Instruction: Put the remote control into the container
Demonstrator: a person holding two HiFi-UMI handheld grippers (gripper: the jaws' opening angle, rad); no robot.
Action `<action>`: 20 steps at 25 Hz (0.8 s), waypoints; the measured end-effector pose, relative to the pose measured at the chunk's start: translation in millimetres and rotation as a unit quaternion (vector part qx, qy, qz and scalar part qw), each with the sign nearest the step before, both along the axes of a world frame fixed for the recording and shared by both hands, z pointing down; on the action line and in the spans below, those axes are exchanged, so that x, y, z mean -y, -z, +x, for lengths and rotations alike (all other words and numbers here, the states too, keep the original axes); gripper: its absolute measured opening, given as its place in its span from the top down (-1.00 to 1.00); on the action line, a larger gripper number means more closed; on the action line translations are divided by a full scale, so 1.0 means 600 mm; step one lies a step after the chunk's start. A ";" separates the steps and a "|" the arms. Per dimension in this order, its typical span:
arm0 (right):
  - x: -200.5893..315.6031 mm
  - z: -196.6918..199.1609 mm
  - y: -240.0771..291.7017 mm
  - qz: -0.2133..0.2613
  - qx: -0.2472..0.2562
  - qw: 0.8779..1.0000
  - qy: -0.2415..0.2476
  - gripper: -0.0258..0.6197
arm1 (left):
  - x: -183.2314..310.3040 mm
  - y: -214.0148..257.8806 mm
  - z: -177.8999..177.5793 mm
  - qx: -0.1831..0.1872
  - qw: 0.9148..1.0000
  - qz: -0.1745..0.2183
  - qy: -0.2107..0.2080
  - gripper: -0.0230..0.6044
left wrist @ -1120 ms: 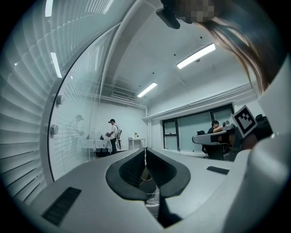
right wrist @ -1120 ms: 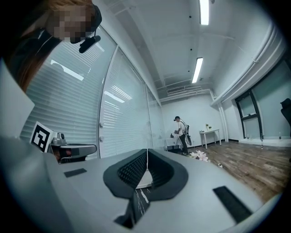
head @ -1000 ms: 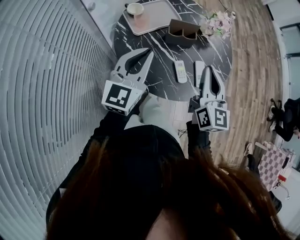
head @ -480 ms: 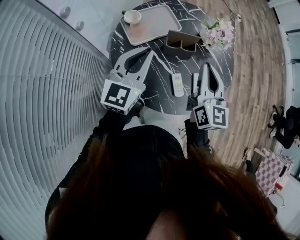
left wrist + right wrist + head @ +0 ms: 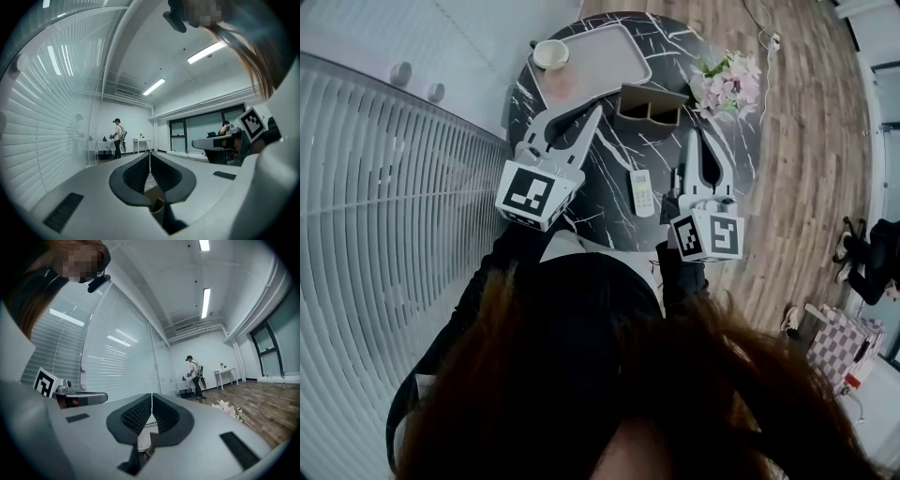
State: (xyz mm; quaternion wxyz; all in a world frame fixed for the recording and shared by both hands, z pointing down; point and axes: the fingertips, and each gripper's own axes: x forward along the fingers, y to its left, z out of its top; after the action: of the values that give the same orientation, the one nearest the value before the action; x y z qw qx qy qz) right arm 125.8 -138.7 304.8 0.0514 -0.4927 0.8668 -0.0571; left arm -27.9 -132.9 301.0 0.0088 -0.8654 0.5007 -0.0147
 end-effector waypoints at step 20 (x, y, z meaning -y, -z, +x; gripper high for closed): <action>0.063 0.014 -0.018 -0.014 -0.031 0.997 -0.063 0.86 | 0.102 -0.034 0.029 -0.029 0.996 -0.014 -0.079 0.87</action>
State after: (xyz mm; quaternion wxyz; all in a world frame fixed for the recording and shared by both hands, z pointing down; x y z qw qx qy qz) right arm 134.4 -176.7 315.5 0.0213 -0.5483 0.8345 -0.0502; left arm -10.5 -194.0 321.2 -0.0165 -0.9025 0.4304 0.0038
